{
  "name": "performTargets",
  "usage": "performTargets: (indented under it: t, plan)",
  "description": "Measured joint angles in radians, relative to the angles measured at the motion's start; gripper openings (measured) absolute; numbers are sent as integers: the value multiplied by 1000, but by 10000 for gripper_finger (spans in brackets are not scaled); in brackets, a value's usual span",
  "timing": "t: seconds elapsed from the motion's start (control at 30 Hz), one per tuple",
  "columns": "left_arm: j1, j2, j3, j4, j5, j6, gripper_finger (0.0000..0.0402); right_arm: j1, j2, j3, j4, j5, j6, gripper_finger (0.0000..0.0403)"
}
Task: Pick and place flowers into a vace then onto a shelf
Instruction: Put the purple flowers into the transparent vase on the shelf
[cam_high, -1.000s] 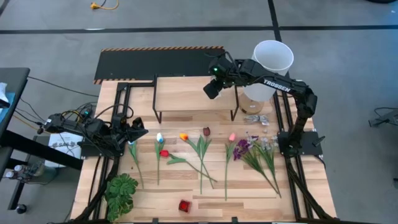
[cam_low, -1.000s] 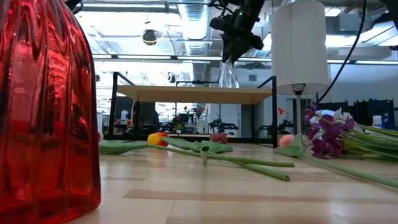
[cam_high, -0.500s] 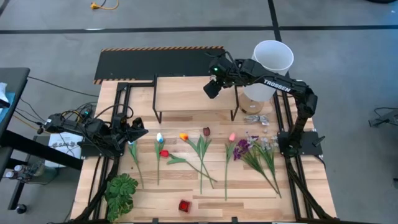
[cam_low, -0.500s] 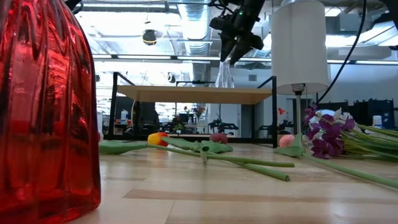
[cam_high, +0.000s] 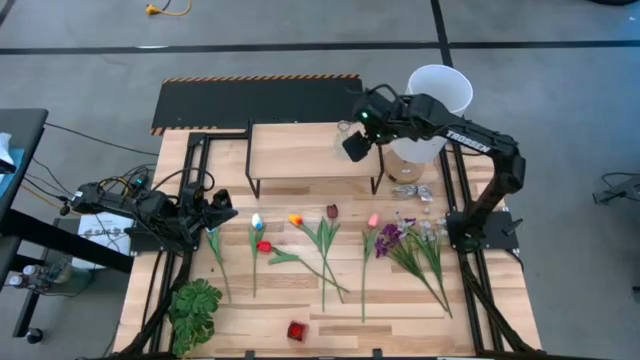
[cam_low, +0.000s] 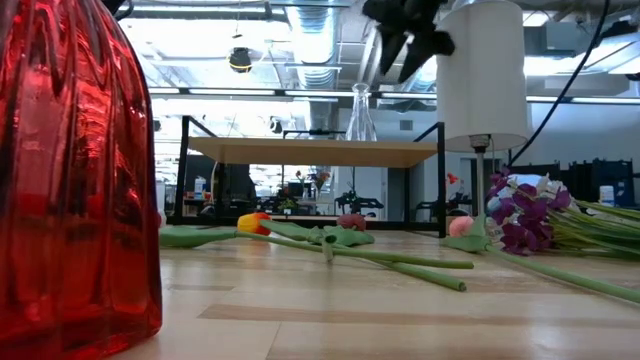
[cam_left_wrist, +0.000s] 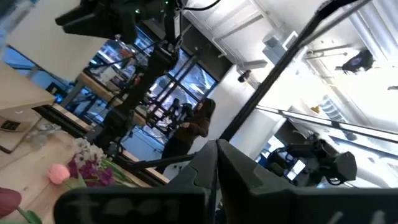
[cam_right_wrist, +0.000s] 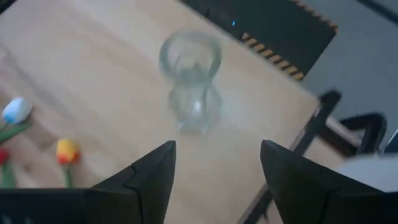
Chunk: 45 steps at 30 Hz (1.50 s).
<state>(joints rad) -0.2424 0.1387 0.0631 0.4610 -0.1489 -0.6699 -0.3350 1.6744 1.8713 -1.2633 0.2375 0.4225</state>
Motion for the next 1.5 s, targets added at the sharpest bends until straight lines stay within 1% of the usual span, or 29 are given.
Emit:
performTargets:
  t: [0.1,0.17,0.23,0.3,0.43,0.5,0.6,0.7,0.77,0.83,1.0,1.2,1.33,1.5]
  plan:
    - [0,0,0,6,66,-32,0,71,-25,0,-56,0,55,226]
    - [0,0,0,17,106,-41,0,137,-36,0,-80,-1,95,226]
    - [-1,0,1,28,142,-15,0,214,-47,0,-89,0,137,226]
    - [-7,2,10,19,157,16,0,294,-54,0,-100,4,190,226]
    - [-25,39,59,-4,169,97,0,455,-54,0,-152,64,346,226]
    - [-38,72,104,-59,172,129,0,533,-53,0,-210,90,456,226]
    - [-56,135,180,-202,171,162,0,634,-51,0,-303,108,630,226]
    - [-68,212,247,-331,171,175,0,717,-56,-28,-301,104,778,225]
    - [-74,263,281,-387,171,176,0,759,-57,-54,-307,78,872,224]
    - [-79,303,301,-413,171,176,0,785,-61,-99,-310,14,918,220]
    - [-84,361,317,-417,170,170,0,835,-58,-235,-309,-80,958,207]
    - [-89,429,317,-420,167,100,0,912,-58,-369,-303,-199,989,190]
    - [-95,475,317,-420,147,107,0,976,-59,-448,-248,-270,1012,182]
    - [-101,521,317,-416,134,87,0,1055,-59,-549,-148,-289,1089,173]
